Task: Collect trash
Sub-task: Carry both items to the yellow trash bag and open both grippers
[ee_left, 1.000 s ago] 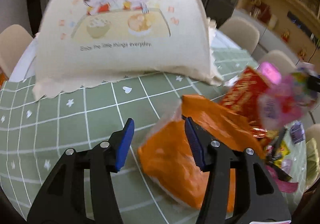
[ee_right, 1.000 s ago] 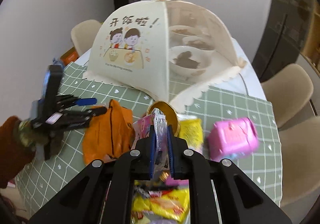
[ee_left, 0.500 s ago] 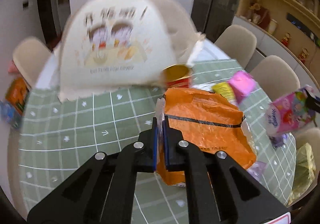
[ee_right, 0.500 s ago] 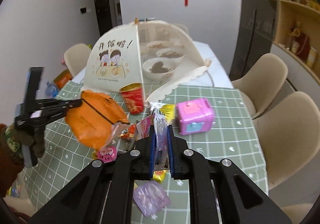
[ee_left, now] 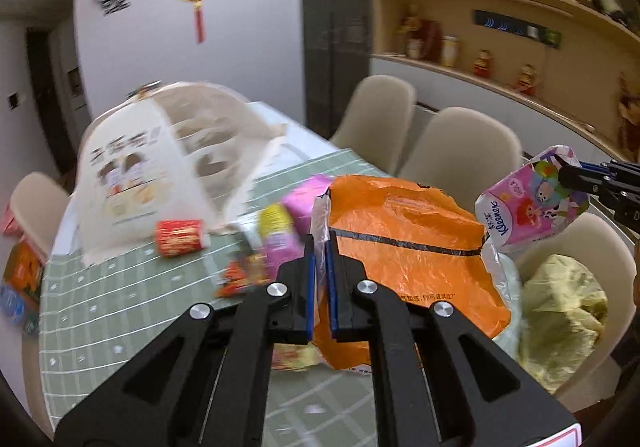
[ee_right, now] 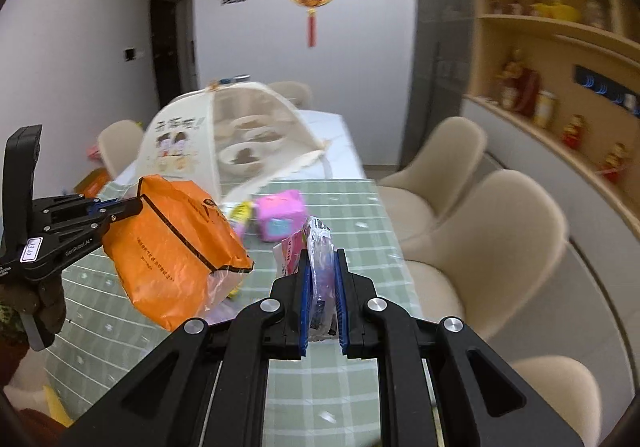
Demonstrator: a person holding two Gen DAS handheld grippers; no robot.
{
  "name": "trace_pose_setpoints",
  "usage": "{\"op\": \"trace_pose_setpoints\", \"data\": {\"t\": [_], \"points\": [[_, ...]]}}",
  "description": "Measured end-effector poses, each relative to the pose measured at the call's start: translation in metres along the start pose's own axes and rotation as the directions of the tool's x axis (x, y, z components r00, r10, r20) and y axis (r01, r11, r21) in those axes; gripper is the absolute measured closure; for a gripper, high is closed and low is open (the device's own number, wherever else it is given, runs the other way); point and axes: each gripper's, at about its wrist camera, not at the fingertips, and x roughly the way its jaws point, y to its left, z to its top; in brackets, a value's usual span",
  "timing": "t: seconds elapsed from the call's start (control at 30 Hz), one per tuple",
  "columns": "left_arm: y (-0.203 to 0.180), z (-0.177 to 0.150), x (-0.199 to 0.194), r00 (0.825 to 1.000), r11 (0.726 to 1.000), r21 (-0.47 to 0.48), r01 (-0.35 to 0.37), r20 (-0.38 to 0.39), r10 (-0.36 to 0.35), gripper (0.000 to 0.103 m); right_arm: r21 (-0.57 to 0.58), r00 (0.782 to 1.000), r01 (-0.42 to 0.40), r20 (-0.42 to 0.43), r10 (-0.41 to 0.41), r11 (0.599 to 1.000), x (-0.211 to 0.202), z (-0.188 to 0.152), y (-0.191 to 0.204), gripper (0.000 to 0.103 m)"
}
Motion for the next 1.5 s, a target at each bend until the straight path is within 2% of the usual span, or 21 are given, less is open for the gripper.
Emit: {"op": "trace_pose_setpoints", "data": {"t": [0.2,0.4,0.63,0.93,1.03,1.13,1.17,1.2,1.27,1.33,1.5], "points": [[-0.093,0.011,0.018,0.990,0.989,0.049,0.141,-0.013,-0.140,0.098,0.072,0.990,0.143,-0.004,-0.143,0.987,-0.059,-0.039,-0.077,0.091],[-0.197,0.008,0.045,0.963,0.957,0.108,0.267,-0.072,-0.261,0.098,0.148,0.962,0.273,-0.049,-0.268,0.951,-0.104,-0.085,-0.145,0.091],[-0.288,-0.004,0.067,0.940,0.929,0.168,0.331,-0.143,-0.309,0.098,0.230,0.937,0.349,-0.093,-0.336,0.908,-0.137,-0.134,-0.207,0.091],[-0.378,-0.037,0.090,0.917,0.899,0.234,0.370,-0.250,-0.312,0.098,0.272,0.941,0.338,-0.098,-0.323,0.901,-0.153,-0.167,-0.249,0.091],[-0.397,-0.053,0.106,0.891,0.891,0.205,0.405,-0.309,-0.333,0.097,0.274,0.945,0.326,-0.094,-0.312,0.905,-0.156,-0.173,-0.258,0.091],[-0.412,-0.072,0.124,0.857,0.884,0.160,0.439,-0.370,-0.359,0.094,0.282,0.953,0.303,-0.100,-0.286,0.910,-0.155,-0.177,-0.262,0.091],[-0.413,-0.077,0.129,0.843,0.881,0.135,0.453,-0.386,-0.375,0.087,0.285,0.956,0.294,-0.101,-0.276,0.912,-0.154,-0.177,-0.262,0.091],[-0.413,-0.080,0.132,0.835,0.880,0.117,0.460,-0.394,-0.385,0.075,0.289,0.961,0.276,-0.102,-0.257,0.917,-0.152,-0.178,-0.262,0.091],[-0.406,-0.082,0.134,0.825,0.886,0.055,0.460,-0.397,-0.403,0.066,0.284,0.970,0.240,-0.111,-0.217,0.928,-0.144,-0.180,-0.259,0.091],[-0.396,-0.078,0.130,0.826,0.893,0.013,0.451,-0.386,-0.412,0.064,0.270,0.975,0.212,-0.127,-0.183,0.939,-0.133,-0.183,-0.252,0.091],[-0.356,-0.063,0.105,0.866,0.922,-0.057,0.383,-0.324,-0.380,0.061,0.263,0.973,0.153,-0.208,-0.098,0.953,-0.080,-0.200,-0.238,0.091]]}}
